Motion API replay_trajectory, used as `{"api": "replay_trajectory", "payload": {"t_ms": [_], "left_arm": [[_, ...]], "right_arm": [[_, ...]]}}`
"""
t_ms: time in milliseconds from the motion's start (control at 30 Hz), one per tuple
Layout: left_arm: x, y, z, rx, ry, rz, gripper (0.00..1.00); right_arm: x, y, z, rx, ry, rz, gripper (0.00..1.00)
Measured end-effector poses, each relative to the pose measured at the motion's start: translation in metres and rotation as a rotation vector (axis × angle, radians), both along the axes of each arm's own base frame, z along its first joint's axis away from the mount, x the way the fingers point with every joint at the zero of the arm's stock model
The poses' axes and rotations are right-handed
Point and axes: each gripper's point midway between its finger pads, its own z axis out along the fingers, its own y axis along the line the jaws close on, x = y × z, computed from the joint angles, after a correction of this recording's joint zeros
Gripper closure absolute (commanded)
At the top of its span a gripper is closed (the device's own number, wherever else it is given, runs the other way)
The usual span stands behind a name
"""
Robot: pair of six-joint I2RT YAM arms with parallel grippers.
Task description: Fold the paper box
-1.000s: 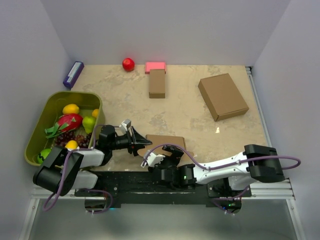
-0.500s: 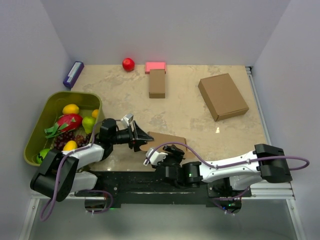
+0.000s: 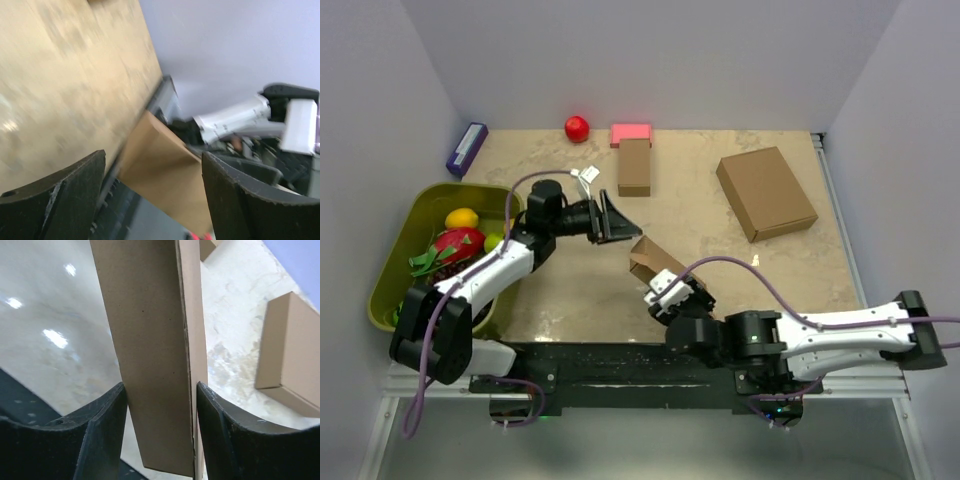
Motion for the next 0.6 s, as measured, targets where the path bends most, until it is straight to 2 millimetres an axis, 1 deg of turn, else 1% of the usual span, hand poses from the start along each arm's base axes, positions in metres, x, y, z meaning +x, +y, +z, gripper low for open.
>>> {"api": "replay_trajectory", "payload": {"t_ms": [100,200,233,300,367,500,600], "left_arm": [[0.040,0.008,0.017,0.077,-0.173,0.105,0.18],[0.064,0.019,0.027,0.168,-0.306,0.194,0.17],[0.068,0.024,0.029,0.197,-0.338,0.218,0.17],[0.070,0.032,0.028,0.249,-0.381,0.248,0.17],[0.070,0.037,0.027,0.284,-0.405,0.263,0.16],[0.070,0.044,0.019,0.339,-0.422,0.272,0.15],[0.071,0.053,0.017,0.388,-0.445,0.299,0.13]], "right_arm": [[-0.006,-0.012,0.024,0.137,0.037,0.007,0.51],[-0.005,-0.023,0.047,0.241,0.061,-0.005,0.53],[-0.005,-0.028,0.054,0.270,0.067,-0.013,0.53],[-0.003,-0.032,0.062,0.295,0.073,-0.023,0.53],[-0.002,-0.034,0.065,0.298,0.078,-0.029,0.54],[0.002,-0.035,0.060,0.270,0.093,-0.039,0.54],[0.009,-0.034,0.052,0.245,0.121,-0.045,0.54]]}}
